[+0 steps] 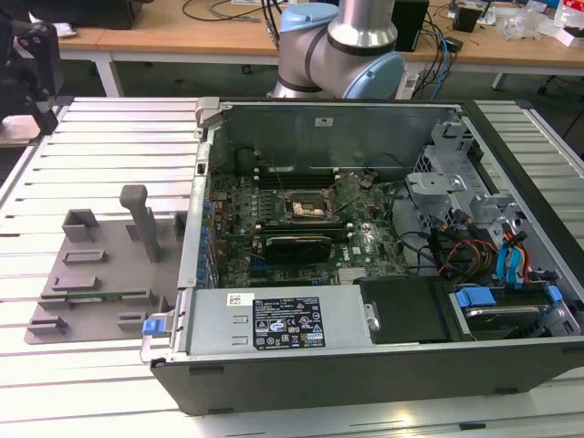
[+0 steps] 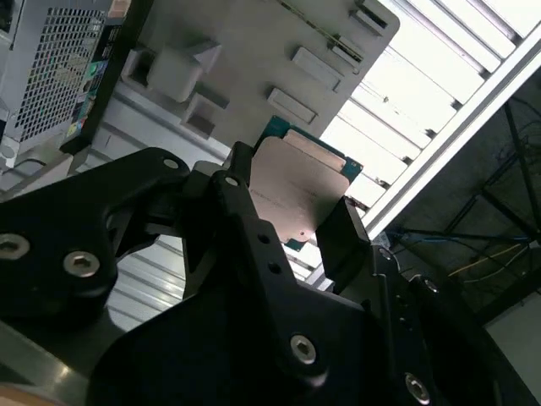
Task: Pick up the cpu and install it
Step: 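Pick up the cpu and move it towards the insertion slot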
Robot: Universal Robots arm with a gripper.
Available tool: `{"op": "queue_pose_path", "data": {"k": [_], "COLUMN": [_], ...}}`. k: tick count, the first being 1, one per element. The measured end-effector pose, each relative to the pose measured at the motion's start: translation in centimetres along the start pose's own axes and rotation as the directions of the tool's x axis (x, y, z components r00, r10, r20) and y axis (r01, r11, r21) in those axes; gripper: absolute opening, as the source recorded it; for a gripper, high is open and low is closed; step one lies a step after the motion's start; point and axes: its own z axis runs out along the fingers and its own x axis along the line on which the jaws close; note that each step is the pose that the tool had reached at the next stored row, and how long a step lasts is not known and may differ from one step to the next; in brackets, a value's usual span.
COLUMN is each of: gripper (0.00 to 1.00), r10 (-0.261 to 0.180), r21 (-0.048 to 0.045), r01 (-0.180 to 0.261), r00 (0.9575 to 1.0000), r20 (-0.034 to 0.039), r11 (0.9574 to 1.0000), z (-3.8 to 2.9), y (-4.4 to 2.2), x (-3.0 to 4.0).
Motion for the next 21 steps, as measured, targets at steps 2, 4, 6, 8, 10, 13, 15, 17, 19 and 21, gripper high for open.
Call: {"op": "queue_pose_path", "data": {"k": [2, 4, 6, 8, 10, 13, 15, 17, 19, 21], "gripper": [0.55, 0.55, 0.55, 0.55, 0.55, 0.55, 0.55, 0.55, 0.55, 0.55], "r10": [0.0, 0.0, 0.0, 0.0, 0.0, 0.0, 0.0, 0.0, 0.0, 0.0], "r21": [0.0, 0.0, -0.0001, 0.0, 0.0, 0.0, 0.0001, 0.0001, 0.0, 0.0001], "r01": [0.0, 0.0, 0.0, 0.0, 0.0, 0.0, 0.0, 0.0, 0.0, 0.0], "r00": [1.0, 1.0, 1.0, 1.0, 1.0, 1.0, 1.0, 1.0, 1.0, 1.0], "r20": [0.0001, -0.0001, 0.0001, 0.0, -0.0001, -0.0001, -0.0001, -0.0001, -0.0001, -0.0001], "r11": [1.0, 1.0, 1.0, 1.0, 1.0, 1.0, 1.0, 1.0, 1.0, 1.0], "z": [0.02, 0.06, 0.15, 0.22, 0.23, 0.28, 0.3, 0.32, 0.34, 0.37], "y": [-0.02, 0.0, 0.04, 0.07, 0.06, 0.04, 0.02, 0.01, -0.01, -0.03], "x": [-0.72, -1.6, -2.69, -3.97, -4.49, -6.02, -6.75, -7.4, -8.1, -8.97]}}
